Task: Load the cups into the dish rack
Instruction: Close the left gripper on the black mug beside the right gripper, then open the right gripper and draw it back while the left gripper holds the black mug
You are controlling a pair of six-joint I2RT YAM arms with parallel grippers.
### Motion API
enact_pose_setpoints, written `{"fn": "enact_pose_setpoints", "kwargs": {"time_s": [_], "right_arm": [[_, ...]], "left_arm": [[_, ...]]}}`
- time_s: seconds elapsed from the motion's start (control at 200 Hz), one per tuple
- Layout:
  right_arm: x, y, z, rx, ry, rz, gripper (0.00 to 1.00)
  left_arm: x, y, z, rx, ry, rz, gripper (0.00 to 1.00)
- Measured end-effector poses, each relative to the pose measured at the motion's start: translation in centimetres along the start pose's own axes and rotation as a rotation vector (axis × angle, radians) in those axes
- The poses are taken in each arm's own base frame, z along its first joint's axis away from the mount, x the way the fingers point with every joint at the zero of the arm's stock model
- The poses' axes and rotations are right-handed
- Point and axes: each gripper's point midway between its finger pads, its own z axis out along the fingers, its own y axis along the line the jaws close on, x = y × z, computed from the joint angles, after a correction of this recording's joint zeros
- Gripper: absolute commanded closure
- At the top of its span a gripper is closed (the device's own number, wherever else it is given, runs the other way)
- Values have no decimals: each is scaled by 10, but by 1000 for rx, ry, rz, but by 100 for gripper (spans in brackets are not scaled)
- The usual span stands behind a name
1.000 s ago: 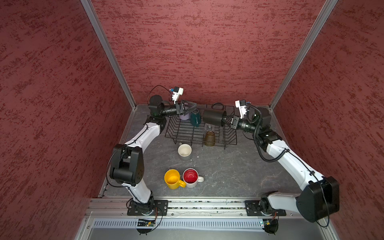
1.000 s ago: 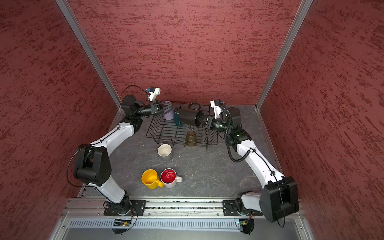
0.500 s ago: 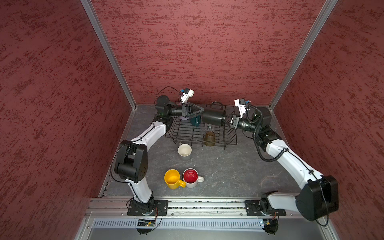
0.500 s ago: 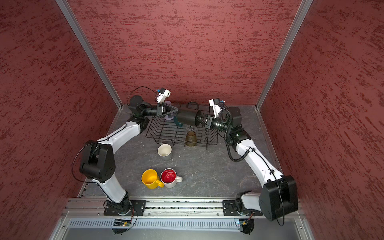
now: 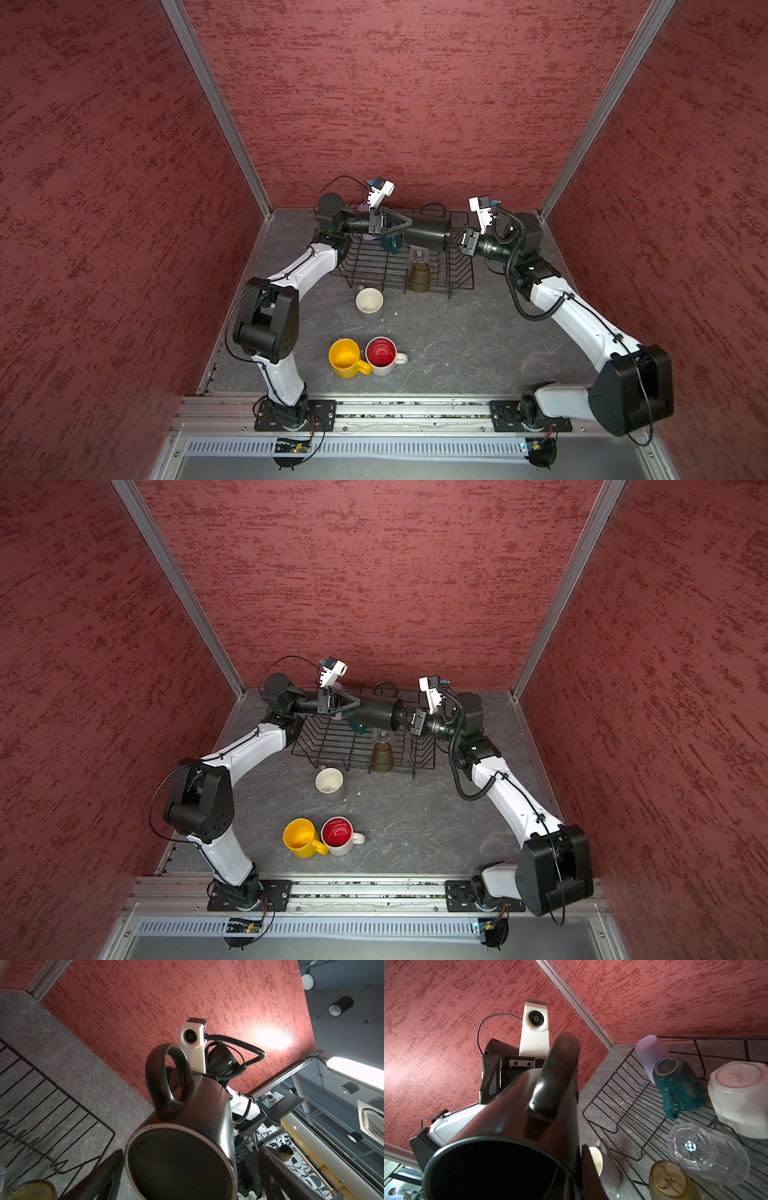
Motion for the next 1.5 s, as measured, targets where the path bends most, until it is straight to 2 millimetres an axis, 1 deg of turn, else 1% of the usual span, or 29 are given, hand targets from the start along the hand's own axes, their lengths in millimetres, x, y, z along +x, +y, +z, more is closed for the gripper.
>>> {"fn": "enact_pose_setpoints", "kwargs": {"time_s": [0.22,0.331,0.486,0.832,1.002,1.212,1.282,1.353,1.498], "right_arm": [[-1,1,2,-19,1,6,100],[-1,2,2,-24,0,6,100],[-1,3,2,-26,0,10,100],[-6,8,3,-52,-13,6,100],[-6,5,5,-58,-14,19,100],[-8,4,7,-63,-20,23,100],[-8,4,7,-65,-22,24,100],[-9,4,8,-67,-23,26,100],[-9,2,9,-70,-26,28,100]], "left_arm": [[5,2,10,16,23,-11,0],[3,5,7,9,14,-14,0],[2,4,7,9,11,-8,0],[3,-7,19,35,34,16,0],[1,-4,27,45,45,20,0],[6,-5,38,62,67,16,0],[7,-7,40,67,72,18,2],[7,-8,42,69,75,20,8],[7,-7,43,72,80,16,26]]}}
